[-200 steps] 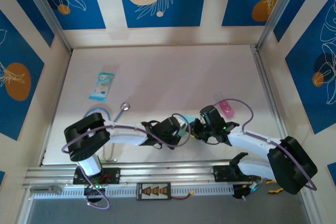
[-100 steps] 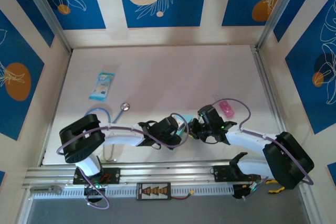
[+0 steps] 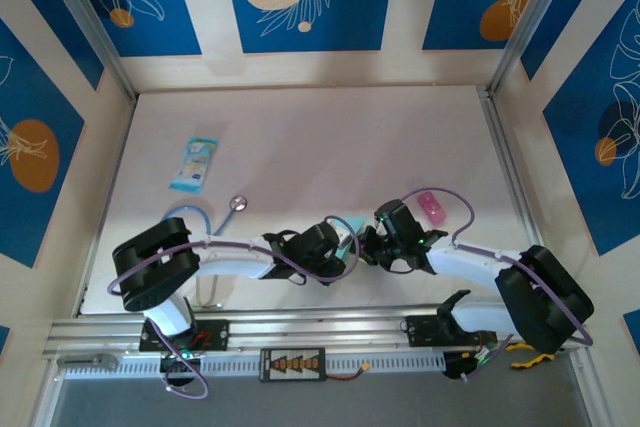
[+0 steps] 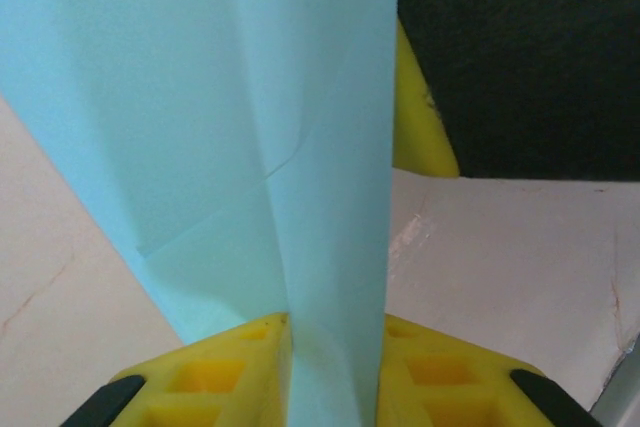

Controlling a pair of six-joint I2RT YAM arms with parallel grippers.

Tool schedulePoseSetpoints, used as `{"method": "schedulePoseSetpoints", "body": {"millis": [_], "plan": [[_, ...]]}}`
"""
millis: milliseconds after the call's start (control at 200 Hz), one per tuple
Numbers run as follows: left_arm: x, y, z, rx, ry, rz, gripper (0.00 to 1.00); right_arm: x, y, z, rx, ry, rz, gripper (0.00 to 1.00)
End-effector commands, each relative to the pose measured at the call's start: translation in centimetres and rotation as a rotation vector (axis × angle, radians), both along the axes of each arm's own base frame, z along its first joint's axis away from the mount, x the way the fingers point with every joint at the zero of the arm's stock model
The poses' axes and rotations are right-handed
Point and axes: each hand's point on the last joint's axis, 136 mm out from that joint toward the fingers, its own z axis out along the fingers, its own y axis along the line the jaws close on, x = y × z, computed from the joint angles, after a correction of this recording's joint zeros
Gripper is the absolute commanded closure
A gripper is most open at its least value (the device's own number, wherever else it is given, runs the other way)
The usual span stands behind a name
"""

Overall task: Fold a paper plane with a square sheet of paper (pick it up from the middle)
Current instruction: Perform the fifth fold on the wing at the bottom-center of the table.

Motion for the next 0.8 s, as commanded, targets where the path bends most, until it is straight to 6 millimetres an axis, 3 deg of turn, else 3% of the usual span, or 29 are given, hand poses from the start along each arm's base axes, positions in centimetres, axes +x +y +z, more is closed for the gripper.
{"method": "schedulePoseSetpoints", "body": {"millis": [0,790], "plan": [[0.11,0.23,0.58,-0.018,-0.002,0.005,0.75,0.20,0.93,0.80,0.025,-0.005,0.030,0.88],[0.35,0.57,1.13,-0.018,-0.025,0.011,0.75,0.13,1.11,0.68,0.028,0.004,0.037,0.90]]}}
